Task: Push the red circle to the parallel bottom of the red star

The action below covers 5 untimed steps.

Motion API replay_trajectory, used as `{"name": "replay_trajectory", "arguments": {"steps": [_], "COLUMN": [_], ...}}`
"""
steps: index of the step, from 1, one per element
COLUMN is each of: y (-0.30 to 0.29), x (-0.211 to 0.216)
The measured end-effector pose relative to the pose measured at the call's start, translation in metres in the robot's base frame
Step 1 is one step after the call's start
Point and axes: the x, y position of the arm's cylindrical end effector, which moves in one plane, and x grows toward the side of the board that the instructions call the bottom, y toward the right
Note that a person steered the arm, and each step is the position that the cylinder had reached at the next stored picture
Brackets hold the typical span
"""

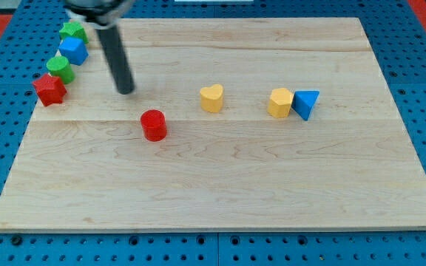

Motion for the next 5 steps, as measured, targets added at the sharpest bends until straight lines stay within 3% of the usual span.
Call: {"name": "replay_trajectory", "arguments": {"steps": [2, 4, 5], "y": [0.073, -0.069, -0.082], "x": [0.064, 0.066, 0.083]}}
